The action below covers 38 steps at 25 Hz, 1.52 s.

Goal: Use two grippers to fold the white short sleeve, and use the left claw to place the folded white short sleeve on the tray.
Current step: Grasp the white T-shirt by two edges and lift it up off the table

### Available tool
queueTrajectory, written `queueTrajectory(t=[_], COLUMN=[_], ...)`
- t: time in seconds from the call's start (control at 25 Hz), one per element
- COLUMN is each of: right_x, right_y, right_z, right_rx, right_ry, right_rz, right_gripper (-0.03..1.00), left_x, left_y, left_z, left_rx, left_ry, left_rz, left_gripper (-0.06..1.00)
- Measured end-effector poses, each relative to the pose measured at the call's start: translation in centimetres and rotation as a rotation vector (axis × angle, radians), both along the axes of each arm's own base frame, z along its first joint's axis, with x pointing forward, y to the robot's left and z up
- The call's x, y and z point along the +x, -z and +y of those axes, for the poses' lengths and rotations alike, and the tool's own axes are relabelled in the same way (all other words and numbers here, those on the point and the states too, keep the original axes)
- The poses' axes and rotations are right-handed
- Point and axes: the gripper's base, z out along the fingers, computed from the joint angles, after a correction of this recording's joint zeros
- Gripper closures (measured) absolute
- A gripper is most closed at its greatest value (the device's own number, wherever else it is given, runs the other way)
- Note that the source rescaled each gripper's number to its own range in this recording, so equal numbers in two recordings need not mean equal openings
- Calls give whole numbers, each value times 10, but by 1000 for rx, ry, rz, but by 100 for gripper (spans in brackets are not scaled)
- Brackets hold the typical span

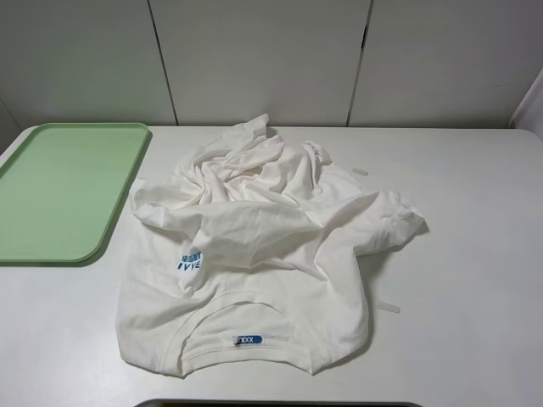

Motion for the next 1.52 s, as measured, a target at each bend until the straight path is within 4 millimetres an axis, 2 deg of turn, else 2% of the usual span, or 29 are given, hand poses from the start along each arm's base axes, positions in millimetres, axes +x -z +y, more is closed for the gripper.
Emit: queueTrajectory(t=[1.52], right_x=[0], right_y=[0], right_z=[0], right_rx=[0], right_ry=[0], right_rz=[0], right_gripper=[-3], left_x=[0], left_y=[0], left_z=[0], left_rx=[0], left_ry=[0], left_rz=[-1], left_gripper=[-6])
